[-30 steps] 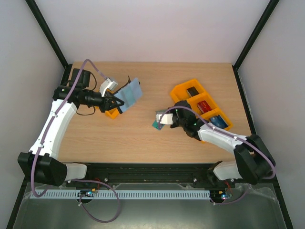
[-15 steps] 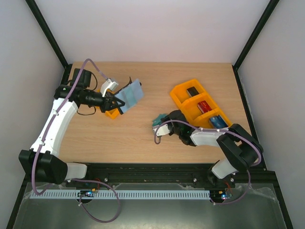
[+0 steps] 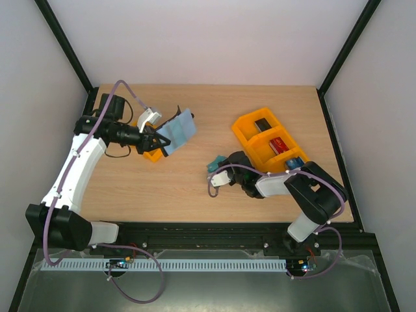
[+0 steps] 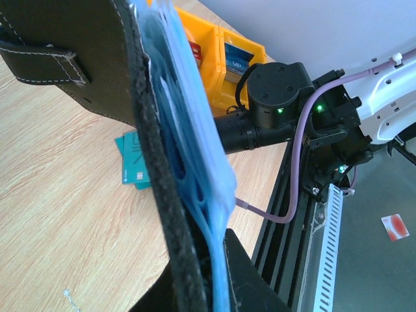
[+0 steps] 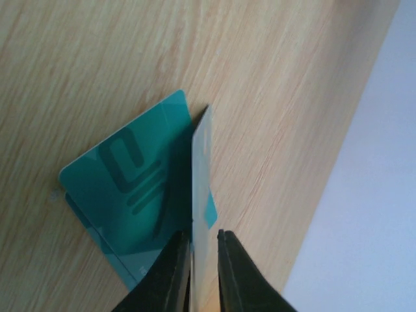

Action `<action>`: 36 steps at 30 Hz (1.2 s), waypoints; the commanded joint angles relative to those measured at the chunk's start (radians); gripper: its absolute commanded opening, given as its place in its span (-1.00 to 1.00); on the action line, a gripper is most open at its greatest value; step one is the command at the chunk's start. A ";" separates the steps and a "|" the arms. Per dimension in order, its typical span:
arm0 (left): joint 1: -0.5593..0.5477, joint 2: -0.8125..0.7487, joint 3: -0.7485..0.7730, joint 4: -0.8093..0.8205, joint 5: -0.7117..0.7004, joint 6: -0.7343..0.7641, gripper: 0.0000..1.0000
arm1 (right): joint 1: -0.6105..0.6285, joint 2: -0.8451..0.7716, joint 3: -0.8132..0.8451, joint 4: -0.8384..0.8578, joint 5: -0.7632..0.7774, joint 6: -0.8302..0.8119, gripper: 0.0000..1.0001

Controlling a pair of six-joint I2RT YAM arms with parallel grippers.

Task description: Take the credit cards out of the card holder

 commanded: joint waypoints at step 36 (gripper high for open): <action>0.027 -0.013 -0.031 0.089 -0.061 -0.100 -0.95 | 0.002 0.199 0.554 -0.499 -0.024 2.005 -0.51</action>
